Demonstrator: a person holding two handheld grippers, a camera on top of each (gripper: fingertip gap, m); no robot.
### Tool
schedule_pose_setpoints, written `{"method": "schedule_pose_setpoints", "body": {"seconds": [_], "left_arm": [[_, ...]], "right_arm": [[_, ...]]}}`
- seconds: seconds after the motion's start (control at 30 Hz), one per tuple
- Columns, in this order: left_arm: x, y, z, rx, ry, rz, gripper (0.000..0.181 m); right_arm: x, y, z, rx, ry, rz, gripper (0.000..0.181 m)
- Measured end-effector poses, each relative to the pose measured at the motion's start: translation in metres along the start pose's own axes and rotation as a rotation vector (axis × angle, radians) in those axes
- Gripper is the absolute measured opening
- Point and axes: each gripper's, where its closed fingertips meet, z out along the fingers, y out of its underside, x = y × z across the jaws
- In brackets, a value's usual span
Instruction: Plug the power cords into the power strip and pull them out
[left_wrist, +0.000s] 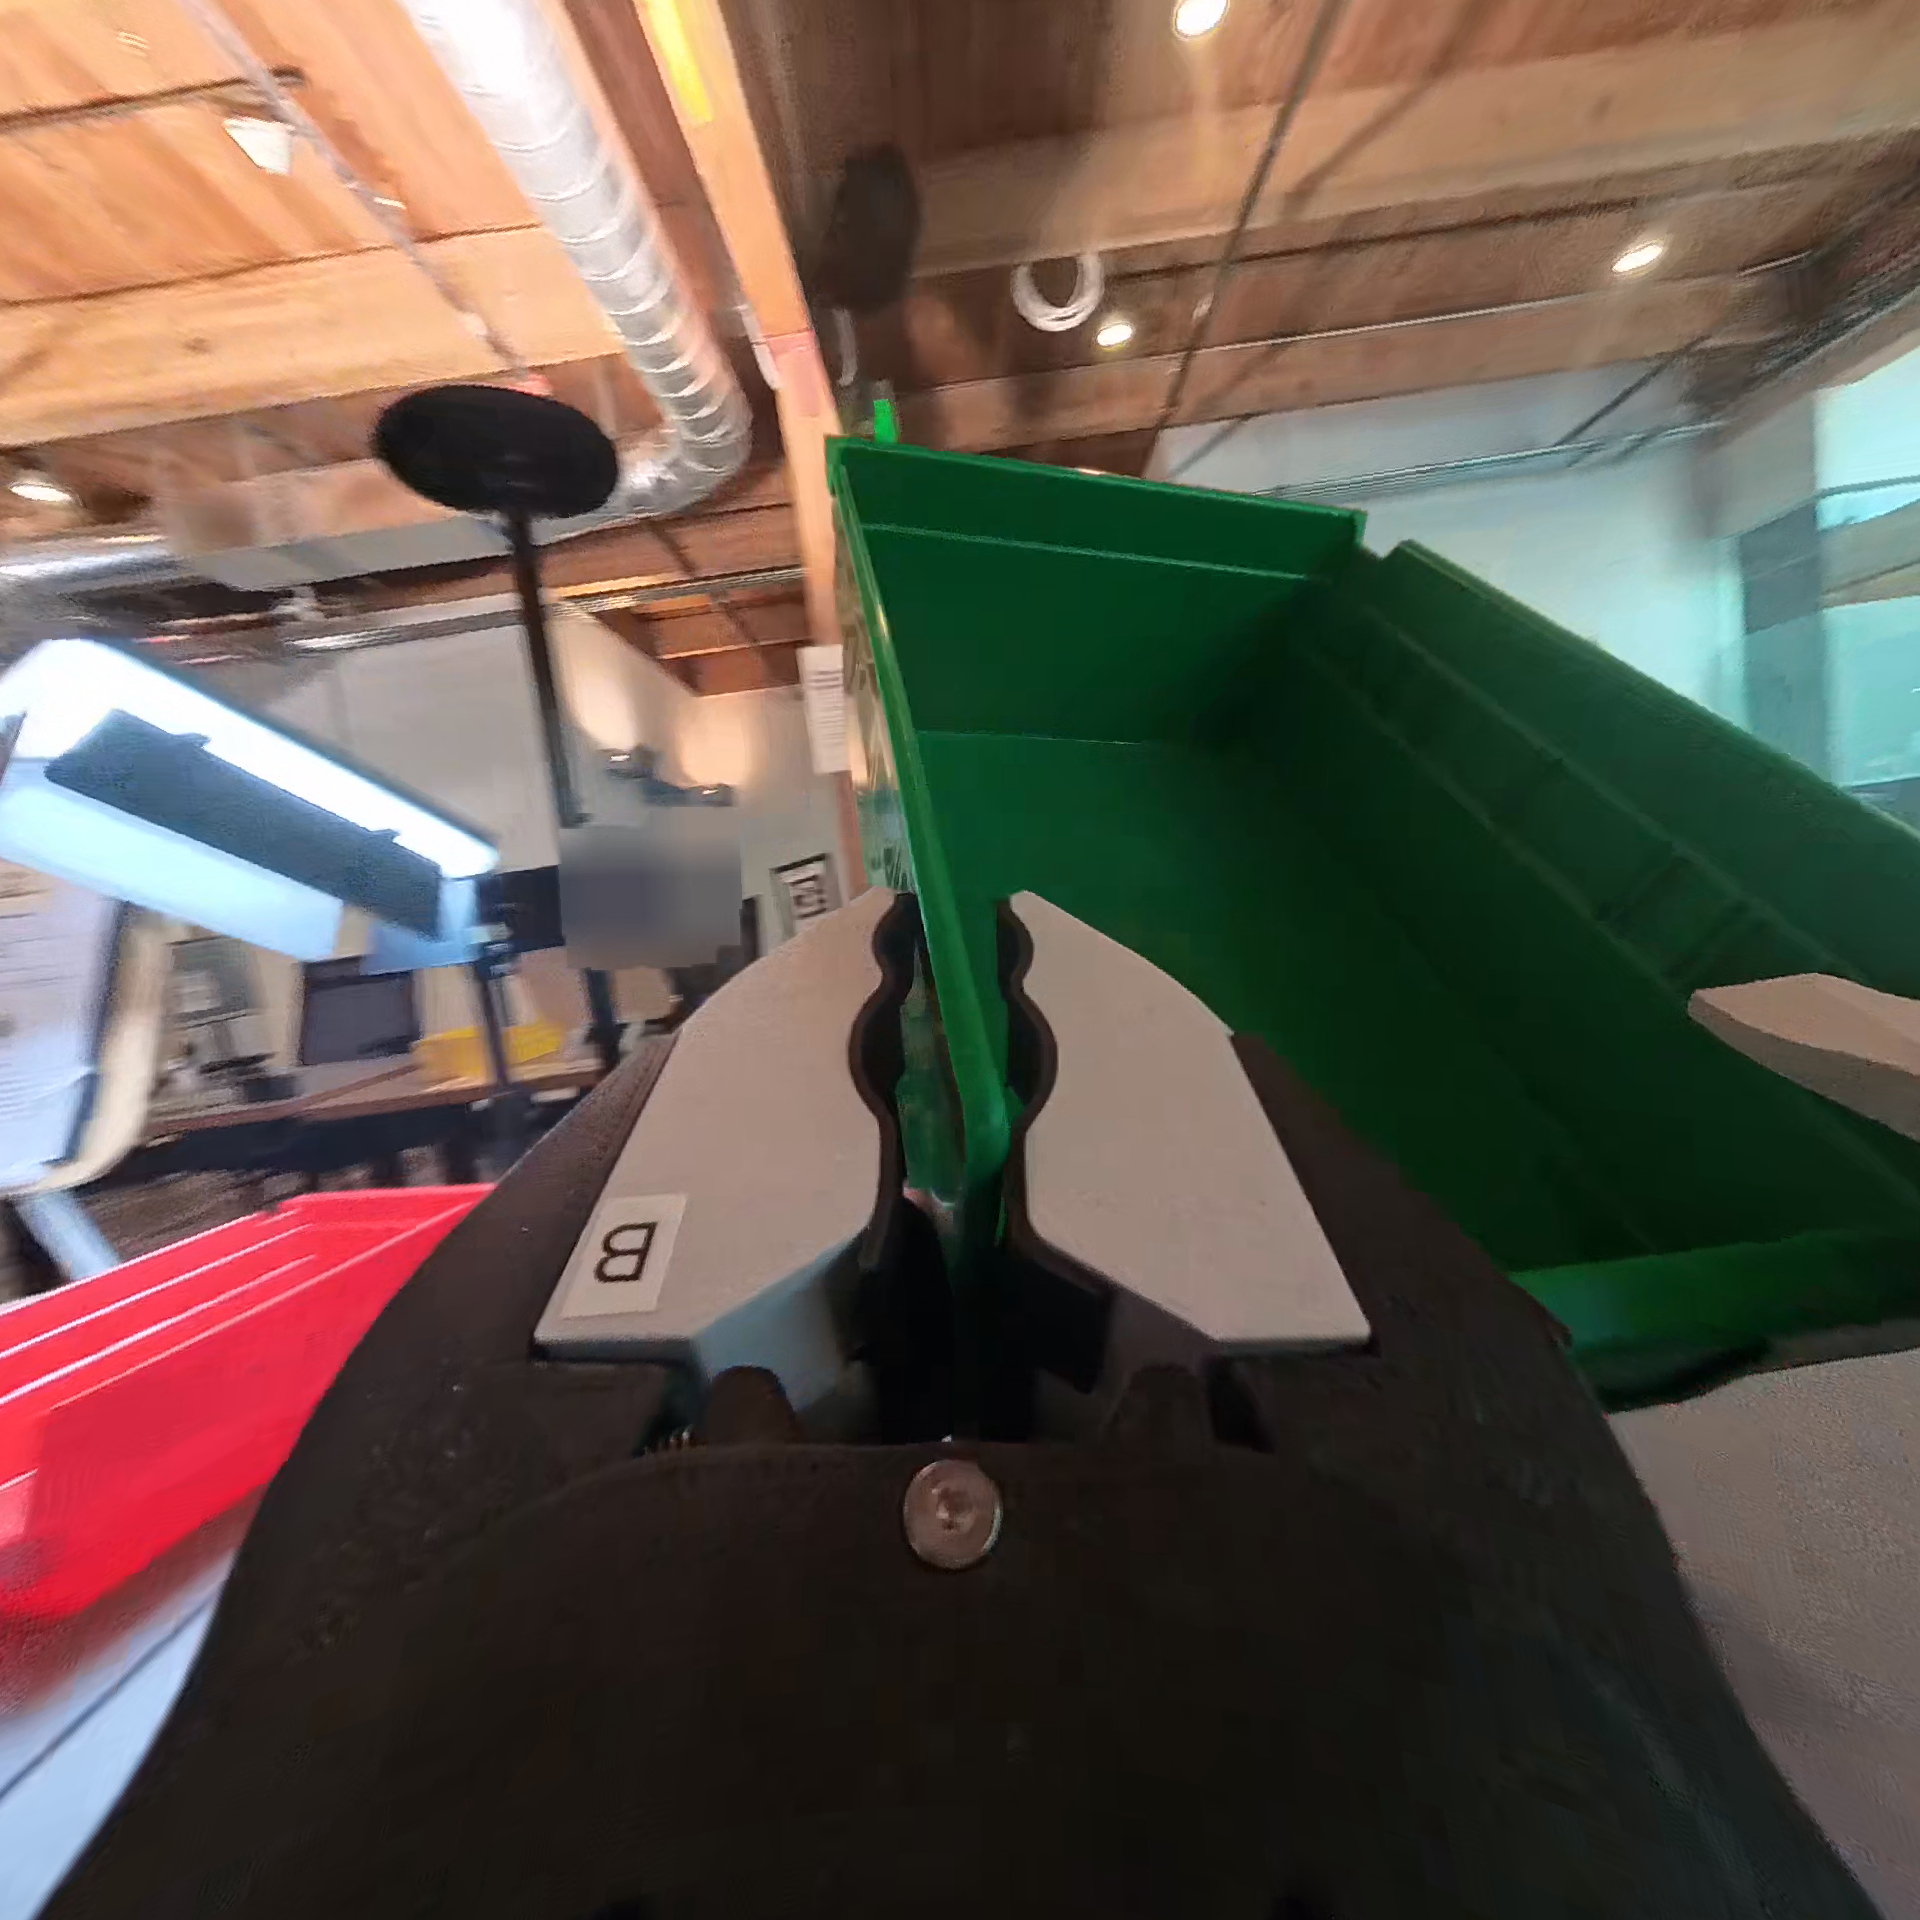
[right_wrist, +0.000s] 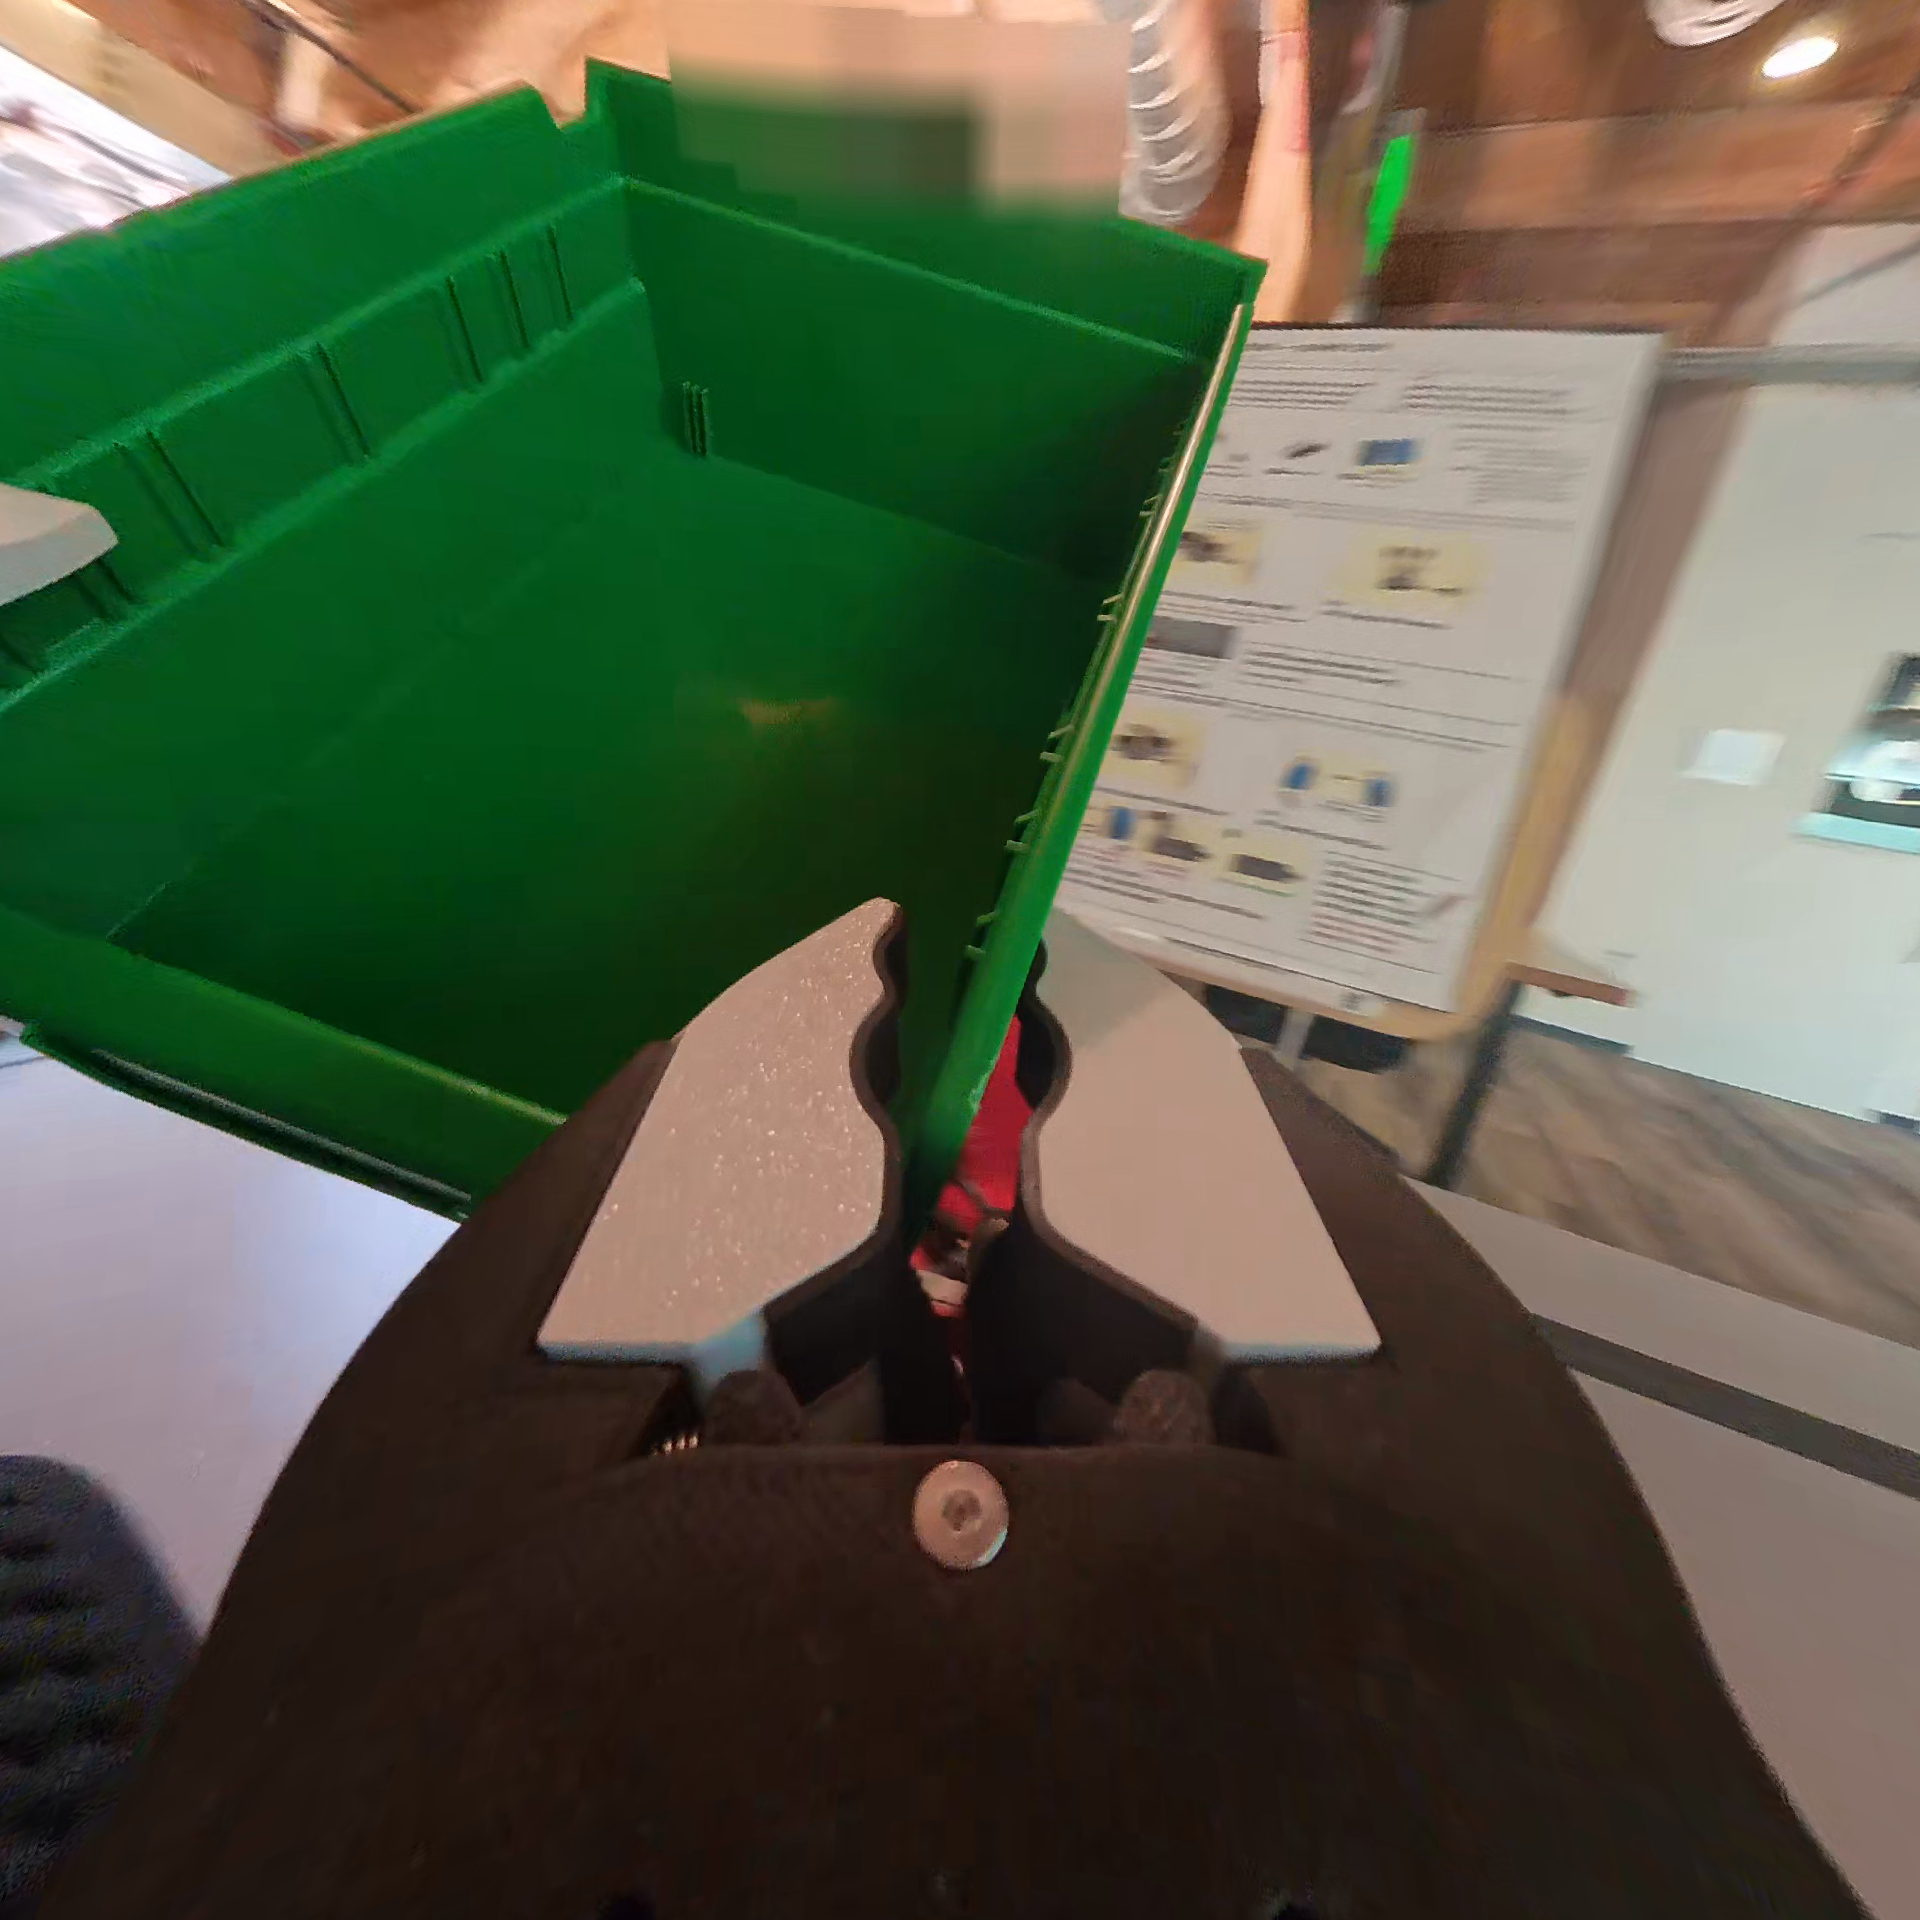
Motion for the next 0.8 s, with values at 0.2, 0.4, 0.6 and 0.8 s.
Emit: {"method": "schedule_pose_setpoints", "body": {"seconds": [0.2, 0.4, 0.6, 0.8], "left_arm": [[0.144, 0.004, 0.037, -0.022, 0.252, -0.100, 0.018], [0.267, 0.027, 0.049, -0.102, 0.434, -0.161, 0.020], [0.343, 0.073, 0.041, -0.242, 0.554, -0.213, 0.024], [0.377, 0.125, 0.025, -0.408, 0.613, -0.239, 0.028]], "right_arm": [[0.133, 0.010, -0.066, -0.104, 0.291, -0.060, 0.014], [0.230, 0.044, -0.132, -0.251, 0.491, -0.074, 0.012], [0.278, 0.098, -0.174, -0.413, 0.552, -0.025, 0.011], [0.292, 0.151, -0.194, -0.590, 0.534, 0.022, 0.011]]}}
